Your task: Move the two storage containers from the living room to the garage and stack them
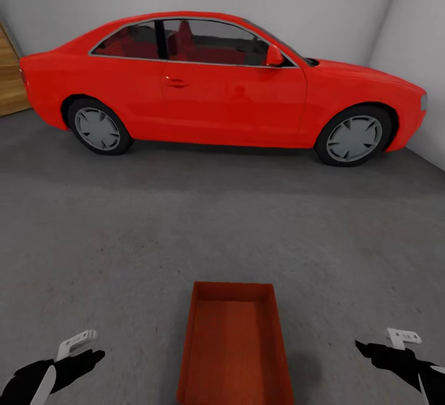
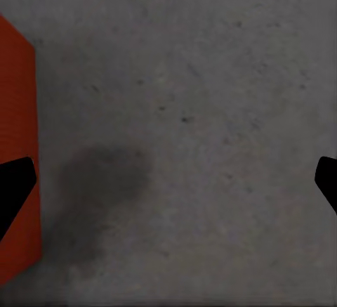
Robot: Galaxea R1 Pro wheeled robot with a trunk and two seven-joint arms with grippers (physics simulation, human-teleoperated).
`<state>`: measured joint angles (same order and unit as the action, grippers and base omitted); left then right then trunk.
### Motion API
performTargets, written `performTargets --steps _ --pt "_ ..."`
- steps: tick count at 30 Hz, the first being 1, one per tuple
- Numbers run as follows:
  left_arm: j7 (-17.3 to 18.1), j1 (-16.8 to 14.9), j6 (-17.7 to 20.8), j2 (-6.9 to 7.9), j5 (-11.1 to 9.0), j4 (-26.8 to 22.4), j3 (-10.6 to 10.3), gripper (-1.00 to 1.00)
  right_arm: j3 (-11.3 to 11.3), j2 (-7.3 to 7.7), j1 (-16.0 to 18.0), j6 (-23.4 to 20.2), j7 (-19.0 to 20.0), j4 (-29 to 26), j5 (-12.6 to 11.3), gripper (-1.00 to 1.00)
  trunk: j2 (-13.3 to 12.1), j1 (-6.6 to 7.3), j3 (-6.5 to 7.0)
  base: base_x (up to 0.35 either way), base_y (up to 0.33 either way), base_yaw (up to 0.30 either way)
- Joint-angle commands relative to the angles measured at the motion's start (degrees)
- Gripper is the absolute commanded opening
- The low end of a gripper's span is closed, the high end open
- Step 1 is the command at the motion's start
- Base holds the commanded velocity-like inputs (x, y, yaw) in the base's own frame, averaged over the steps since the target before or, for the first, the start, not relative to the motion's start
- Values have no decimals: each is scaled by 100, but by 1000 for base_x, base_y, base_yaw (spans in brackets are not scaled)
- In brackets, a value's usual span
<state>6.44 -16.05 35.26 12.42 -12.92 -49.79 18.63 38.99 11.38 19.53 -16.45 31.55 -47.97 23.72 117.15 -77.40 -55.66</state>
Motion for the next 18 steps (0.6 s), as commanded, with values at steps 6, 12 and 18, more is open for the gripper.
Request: performTargets --steps 6,12,18 --pt "24 -3 33 -2 0 -4 17 100 21 -4 6 -16 37 36 40 100 2 1 -18 0 0 13" --pt "24 -3 33 -9 0 27 12 100 29 -4 7 0 37 45 24 100 2 1 -43 0 0 -27" --pt "24 -3 33 -3 0 79 14 100 38 5 5 170 44 51 10 100 2 1 -16 0 0 -254"
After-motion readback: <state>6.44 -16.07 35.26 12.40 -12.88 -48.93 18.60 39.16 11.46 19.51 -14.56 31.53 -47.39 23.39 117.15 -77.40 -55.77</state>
